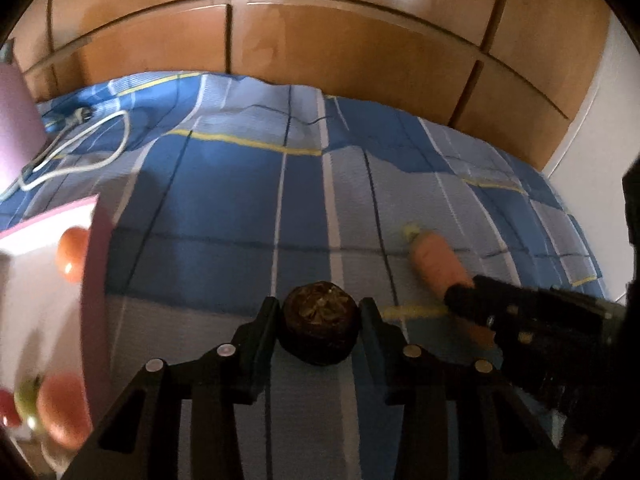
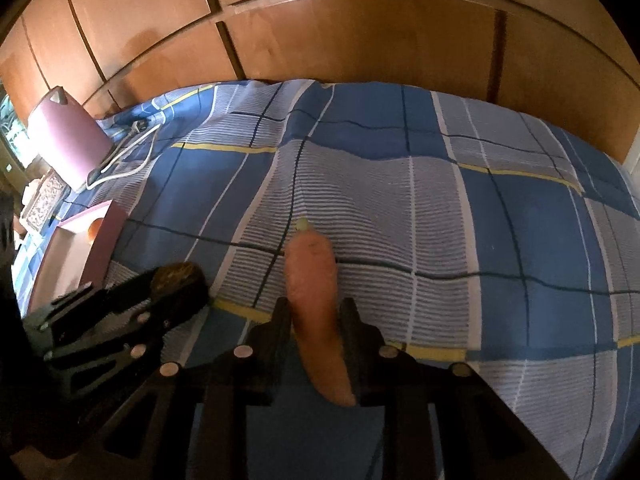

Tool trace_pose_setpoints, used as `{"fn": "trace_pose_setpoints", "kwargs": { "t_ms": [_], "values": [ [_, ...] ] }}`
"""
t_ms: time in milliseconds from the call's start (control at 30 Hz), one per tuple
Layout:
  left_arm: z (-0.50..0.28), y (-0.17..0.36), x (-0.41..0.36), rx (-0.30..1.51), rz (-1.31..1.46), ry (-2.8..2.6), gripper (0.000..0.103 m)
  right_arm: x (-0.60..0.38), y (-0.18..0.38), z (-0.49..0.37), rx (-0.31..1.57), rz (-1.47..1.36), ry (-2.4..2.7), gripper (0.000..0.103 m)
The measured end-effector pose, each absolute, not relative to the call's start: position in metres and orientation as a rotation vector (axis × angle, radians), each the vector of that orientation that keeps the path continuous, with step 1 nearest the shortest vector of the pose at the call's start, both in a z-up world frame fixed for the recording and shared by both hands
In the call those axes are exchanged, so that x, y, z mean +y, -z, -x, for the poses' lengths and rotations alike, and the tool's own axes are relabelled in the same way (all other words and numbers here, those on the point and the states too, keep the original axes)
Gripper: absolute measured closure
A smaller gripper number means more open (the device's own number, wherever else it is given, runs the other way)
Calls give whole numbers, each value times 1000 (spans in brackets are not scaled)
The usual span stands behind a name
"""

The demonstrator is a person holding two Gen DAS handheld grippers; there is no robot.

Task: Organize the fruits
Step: 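Lift the dark fruit with the left tool while the right tool lifts the carrot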

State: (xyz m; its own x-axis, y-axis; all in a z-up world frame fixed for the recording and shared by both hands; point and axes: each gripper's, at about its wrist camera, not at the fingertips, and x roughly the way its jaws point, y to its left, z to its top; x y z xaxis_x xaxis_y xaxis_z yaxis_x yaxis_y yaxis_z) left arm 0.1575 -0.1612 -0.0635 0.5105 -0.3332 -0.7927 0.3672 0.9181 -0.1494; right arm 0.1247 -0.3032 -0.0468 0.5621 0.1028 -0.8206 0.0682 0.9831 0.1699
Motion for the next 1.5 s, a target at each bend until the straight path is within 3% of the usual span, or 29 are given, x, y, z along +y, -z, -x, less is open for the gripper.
{"fn": "trace_pose_setpoints", "kwargs": {
  "t_ms": [433, 1500],
  "values": [
    [-91, 66, -148, 913, -58, 415, 62, -304, 47, -65, 1061, -327, -32, 79],
    [-86, 73, -145, 874, -26, 397, 60, -275, 60, -61, 985, -184, 23, 76]
  ]
}}
